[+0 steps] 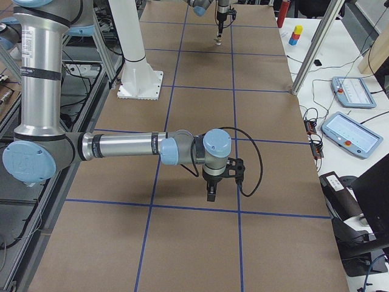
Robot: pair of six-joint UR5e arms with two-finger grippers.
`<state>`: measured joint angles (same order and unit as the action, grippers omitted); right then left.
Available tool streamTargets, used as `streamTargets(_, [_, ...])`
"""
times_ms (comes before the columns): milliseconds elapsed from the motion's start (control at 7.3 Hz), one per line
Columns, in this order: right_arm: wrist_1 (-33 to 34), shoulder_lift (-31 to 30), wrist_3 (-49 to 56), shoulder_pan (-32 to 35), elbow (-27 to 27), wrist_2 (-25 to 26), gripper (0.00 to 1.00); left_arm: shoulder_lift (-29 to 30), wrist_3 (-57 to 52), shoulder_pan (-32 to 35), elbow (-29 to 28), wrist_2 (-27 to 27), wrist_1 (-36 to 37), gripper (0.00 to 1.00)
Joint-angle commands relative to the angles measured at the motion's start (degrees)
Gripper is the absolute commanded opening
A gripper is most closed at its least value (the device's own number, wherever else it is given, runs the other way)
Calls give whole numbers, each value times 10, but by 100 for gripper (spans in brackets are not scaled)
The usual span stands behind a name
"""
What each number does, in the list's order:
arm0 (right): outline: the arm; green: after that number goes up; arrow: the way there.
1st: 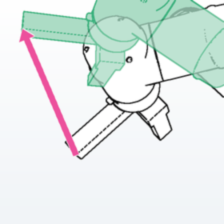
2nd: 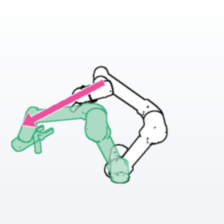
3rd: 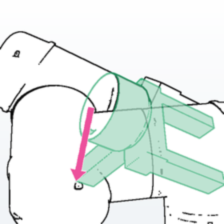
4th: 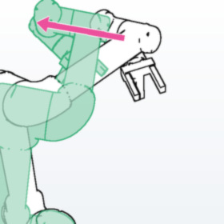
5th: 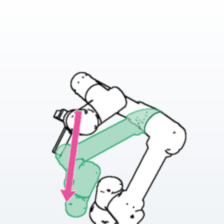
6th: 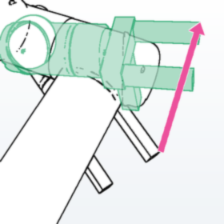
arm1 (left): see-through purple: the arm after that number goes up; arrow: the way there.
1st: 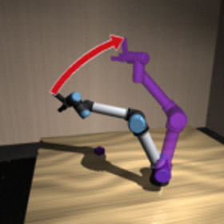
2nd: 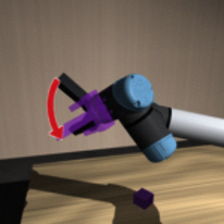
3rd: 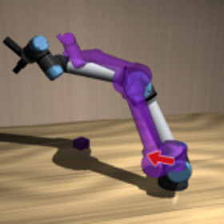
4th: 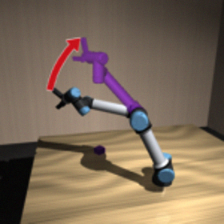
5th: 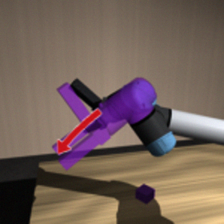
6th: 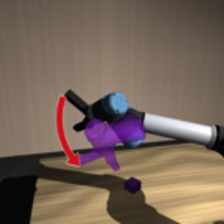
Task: Assemble PPR valve and pipe with both arms
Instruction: 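Lower the left gripper onto the white-and-brass valve and grasp it, then carry the valve with the left gripper to the table center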
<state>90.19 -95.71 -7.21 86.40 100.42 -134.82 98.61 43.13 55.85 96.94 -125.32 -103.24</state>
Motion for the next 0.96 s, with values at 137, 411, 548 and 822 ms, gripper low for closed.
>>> streamTargets(137, [3, 7, 0, 0, -2, -1, 99, 16, 6, 3, 71, -23, 118, 0])
streamTargets(411, [2, 10, -6, 0, 2, -3, 99, 138, 10, 2, 92, -17, 262, 0])
streamTargets(548, [1, 8, -6, 0, 1, -1, 99, 209, 12, -12, 91, -17, 331, 0])
streamTargets(822, [4, 29, -9, 0, 5, 6, 99, 327, 88, -49, 72, -15, 385, 0])
